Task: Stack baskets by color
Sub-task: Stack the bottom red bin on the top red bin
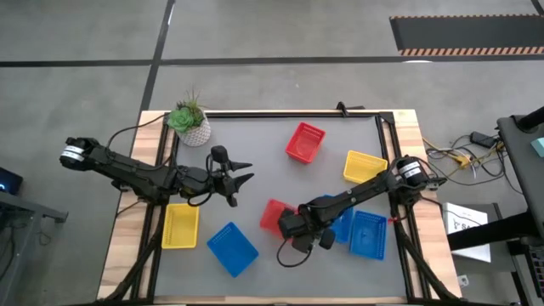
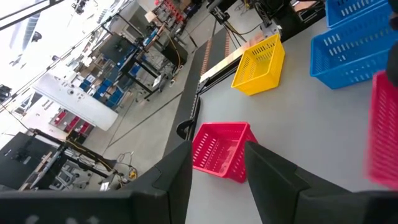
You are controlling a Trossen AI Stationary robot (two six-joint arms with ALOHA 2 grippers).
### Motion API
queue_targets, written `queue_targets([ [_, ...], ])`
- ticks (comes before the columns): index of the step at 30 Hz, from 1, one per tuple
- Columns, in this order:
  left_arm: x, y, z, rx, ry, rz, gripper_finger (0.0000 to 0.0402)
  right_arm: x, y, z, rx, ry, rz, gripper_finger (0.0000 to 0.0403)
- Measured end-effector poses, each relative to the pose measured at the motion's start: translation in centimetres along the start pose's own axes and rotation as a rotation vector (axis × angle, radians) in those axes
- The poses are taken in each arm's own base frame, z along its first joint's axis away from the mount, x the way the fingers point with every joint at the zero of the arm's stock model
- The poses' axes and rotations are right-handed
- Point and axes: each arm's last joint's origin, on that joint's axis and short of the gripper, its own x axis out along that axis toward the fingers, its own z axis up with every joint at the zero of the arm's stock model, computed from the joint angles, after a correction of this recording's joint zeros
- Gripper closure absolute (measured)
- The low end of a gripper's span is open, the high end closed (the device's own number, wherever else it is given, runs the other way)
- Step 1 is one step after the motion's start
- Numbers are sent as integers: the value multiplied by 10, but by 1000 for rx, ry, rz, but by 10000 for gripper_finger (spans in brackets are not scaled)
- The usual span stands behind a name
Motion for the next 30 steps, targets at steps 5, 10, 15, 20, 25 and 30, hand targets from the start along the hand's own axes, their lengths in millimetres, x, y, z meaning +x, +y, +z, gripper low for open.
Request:
queue_targets([
  [5, 0, 0, 0, 2, 0, 0, 272, -1, -2, -2, 9, 31, -34, 392],
  [10, 0, 0, 0, 25, -4, 3, 272, -13, -8, -1, 92, 123, -138, 393],
  [15, 0, 5, 4, 157, -4, 66, 272, -31, -20, -4, 243, 193, -231, 394],
  [20, -10, 22, 11, 197, -7, 202, 272, -52, -37, -9, 441, 199, -331, 394],
  [25, -26, 42, 13, 187, -18, 278, 272, -84, -62, -13, 680, 139, -504, 394],
  [30, -41, 50, 5, 110, -48, 304, 272, -121, -92, -36, 1048, 25, -627, 394],
])
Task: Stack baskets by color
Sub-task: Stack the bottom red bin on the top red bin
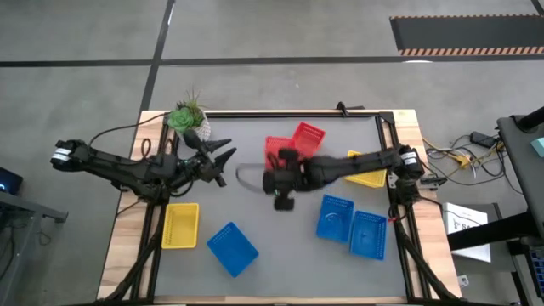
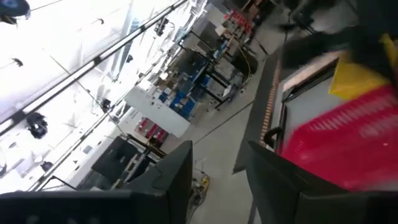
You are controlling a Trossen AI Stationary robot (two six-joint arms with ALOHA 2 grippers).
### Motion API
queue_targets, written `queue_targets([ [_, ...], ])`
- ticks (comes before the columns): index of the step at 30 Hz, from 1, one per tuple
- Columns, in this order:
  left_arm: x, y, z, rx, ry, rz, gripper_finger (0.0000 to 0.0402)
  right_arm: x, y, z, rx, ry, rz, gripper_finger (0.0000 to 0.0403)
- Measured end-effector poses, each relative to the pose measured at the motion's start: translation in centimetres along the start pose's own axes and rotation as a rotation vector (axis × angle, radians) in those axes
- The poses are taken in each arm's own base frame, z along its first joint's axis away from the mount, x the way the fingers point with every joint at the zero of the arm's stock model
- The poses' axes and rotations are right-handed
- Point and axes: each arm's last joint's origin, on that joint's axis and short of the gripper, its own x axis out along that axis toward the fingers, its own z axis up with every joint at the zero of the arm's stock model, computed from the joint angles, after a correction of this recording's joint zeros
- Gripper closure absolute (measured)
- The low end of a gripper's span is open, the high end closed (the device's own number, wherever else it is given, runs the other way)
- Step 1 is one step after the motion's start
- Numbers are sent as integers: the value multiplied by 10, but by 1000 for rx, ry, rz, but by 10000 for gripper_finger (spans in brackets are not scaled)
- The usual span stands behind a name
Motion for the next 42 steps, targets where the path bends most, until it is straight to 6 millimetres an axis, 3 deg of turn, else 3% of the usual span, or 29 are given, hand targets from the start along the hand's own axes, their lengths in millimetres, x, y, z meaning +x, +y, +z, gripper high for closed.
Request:
queue_targets([
  [7, -15, -3, -20, -19, -22, 5, 272, 0, -63, 2, 323, 83, -93, 394],
  [16, -18, 0, -21, -36, -35, 17, 272, 44, -109, -18, 432, 320, -158, 394],
  [25, -16, -4, -21, 7, -26, 3, 272, 79, -112, -24, 410, 416, -97, 394],
  [42, -16, -4, -21, 5, -27, 6, 272, 105, -107, -29, 350, 476, -90, 394],
])
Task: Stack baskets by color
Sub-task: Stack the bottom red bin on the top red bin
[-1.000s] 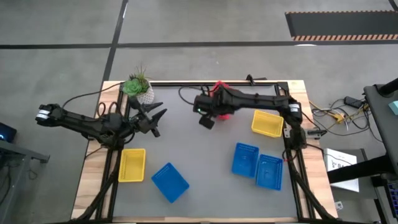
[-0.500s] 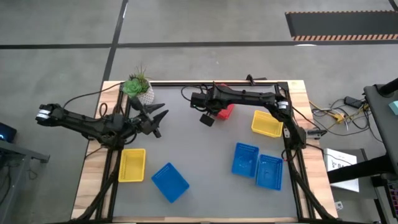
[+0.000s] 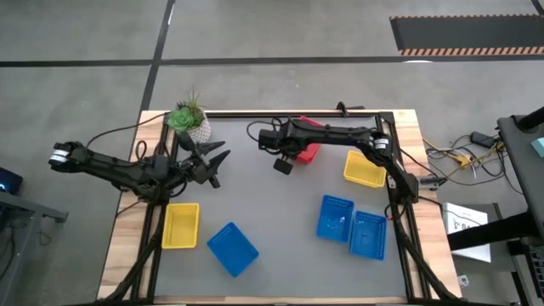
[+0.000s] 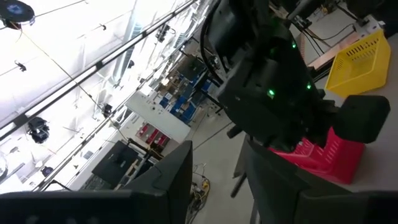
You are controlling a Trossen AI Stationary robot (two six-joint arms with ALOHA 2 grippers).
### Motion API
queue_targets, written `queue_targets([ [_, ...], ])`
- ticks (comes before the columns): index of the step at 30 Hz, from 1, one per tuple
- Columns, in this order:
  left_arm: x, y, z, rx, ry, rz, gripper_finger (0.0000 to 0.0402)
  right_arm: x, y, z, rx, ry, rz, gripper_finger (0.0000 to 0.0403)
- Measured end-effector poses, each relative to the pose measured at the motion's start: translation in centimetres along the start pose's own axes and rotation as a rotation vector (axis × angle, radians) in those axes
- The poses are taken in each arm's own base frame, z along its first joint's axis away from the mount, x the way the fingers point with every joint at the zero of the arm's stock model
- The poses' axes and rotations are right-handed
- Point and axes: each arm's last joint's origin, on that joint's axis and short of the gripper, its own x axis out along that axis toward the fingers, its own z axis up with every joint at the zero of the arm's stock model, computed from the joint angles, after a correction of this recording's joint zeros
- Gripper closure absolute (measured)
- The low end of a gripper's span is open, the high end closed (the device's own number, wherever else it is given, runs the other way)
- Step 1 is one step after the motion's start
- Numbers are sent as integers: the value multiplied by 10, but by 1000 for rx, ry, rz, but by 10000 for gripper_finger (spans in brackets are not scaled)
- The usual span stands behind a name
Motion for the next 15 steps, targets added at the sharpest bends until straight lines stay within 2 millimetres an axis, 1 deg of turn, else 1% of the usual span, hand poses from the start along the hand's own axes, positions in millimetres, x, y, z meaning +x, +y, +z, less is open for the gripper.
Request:
queue_targets([
  [4, 0, 0, 0, 1, 0, 0, 272, 4, 2, 1, -9, 7, -2, 394],
  [15, 0, 0, 0, 1, 0, -1, 272, 4, 2, 2, -11, -7, 2, 394],
])
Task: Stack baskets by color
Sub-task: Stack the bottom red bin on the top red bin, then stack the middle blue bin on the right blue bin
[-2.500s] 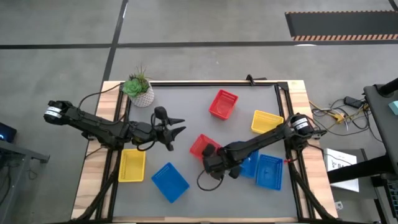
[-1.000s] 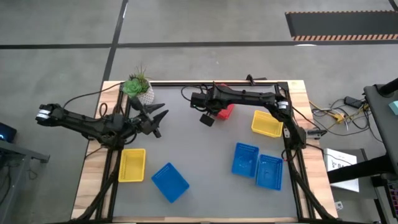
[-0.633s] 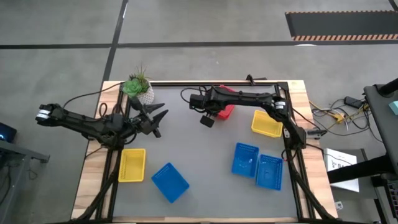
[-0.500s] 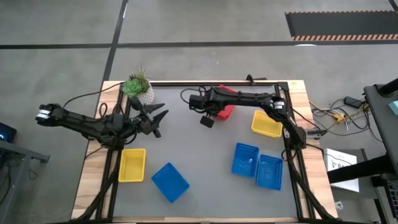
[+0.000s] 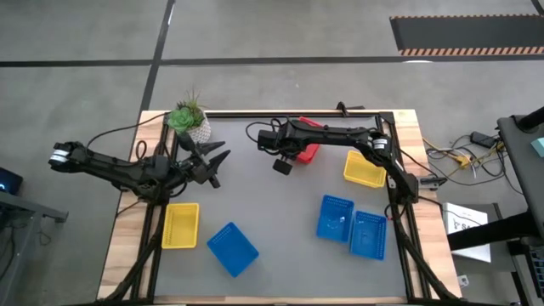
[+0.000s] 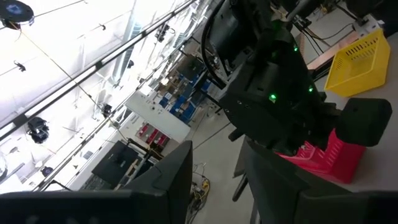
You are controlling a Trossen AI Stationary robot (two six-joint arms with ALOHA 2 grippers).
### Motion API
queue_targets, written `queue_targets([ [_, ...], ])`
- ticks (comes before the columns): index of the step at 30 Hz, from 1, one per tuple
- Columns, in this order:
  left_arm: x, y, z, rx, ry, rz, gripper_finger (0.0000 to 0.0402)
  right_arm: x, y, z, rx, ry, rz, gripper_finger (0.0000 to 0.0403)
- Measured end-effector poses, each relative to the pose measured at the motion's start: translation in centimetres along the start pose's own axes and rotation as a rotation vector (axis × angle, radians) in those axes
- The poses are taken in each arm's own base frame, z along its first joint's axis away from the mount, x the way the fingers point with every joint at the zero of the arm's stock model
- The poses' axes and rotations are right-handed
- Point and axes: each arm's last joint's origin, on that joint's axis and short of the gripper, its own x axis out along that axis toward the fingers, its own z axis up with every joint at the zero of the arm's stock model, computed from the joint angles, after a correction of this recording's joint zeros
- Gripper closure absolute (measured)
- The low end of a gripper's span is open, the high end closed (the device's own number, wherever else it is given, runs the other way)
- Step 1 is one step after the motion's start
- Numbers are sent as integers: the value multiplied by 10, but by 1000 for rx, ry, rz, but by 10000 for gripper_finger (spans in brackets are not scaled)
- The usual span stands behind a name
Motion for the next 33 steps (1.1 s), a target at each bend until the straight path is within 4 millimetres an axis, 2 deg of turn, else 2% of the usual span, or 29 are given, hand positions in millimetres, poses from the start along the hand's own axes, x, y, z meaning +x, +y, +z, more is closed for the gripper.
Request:
queue_targets([
  [15, 0, 0, 0, 0, 1, 0, 272, 0, 0, 1, -2, -11, 3, 391],
  [27, 0, 0, 0, 0, 0, 0, 272, 0, 0, 1, 7, -11, 3, 310],
  [33, 0, 0, 0, 0, 0, 0, 272, -6, -2, -2, 4, -7, 2, 295],
])
